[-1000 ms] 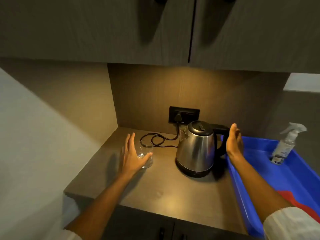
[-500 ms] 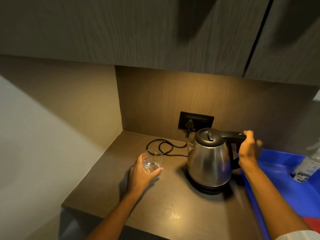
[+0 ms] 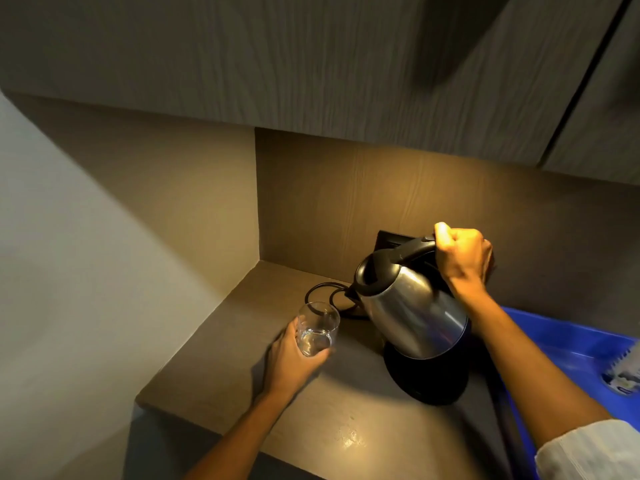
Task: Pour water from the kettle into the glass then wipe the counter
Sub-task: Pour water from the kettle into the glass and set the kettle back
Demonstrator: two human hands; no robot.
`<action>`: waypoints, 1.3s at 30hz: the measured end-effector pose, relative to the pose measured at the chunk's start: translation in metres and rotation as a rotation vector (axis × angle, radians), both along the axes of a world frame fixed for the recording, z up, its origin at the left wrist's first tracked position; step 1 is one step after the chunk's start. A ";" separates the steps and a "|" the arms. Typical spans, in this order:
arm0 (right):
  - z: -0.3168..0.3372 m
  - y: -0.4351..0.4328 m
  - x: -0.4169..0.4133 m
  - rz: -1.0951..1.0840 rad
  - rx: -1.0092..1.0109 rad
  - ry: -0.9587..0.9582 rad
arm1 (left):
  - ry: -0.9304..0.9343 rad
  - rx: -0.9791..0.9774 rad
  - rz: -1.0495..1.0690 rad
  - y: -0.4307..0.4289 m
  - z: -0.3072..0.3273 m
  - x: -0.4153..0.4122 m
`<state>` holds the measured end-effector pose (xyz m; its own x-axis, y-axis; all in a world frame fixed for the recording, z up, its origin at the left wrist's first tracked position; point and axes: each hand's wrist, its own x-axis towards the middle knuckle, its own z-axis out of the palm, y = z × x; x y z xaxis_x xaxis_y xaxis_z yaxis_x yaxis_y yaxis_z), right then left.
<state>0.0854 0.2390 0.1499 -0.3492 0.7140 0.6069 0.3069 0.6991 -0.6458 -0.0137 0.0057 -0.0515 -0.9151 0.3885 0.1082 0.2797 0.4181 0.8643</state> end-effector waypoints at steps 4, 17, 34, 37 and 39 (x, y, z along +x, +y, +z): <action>0.003 -0.009 -0.017 0.040 0.112 -0.095 | 0.005 -0.001 0.003 0.000 0.000 0.000; 0.021 -0.032 -0.045 0.157 0.366 -0.190 | 0.047 0.014 0.006 -0.001 0.002 0.001; 0.013 -0.026 -0.053 0.194 0.310 -0.331 | 0.076 0.003 0.006 -0.003 0.004 0.001; 0.021 -0.040 -0.050 0.115 0.461 -0.285 | 0.083 -0.013 0.011 -0.003 0.004 0.001; 0.025 -0.047 -0.048 0.133 0.480 -0.308 | 0.075 -0.018 0.010 -0.003 0.004 0.001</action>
<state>0.0372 0.1919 0.1745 -0.6290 0.3216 0.7078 0.3196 0.9369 -0.1418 -0.0129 0.0026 -0.0478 -0.9084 0.3822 0.1696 0.3391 0.4361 0.8336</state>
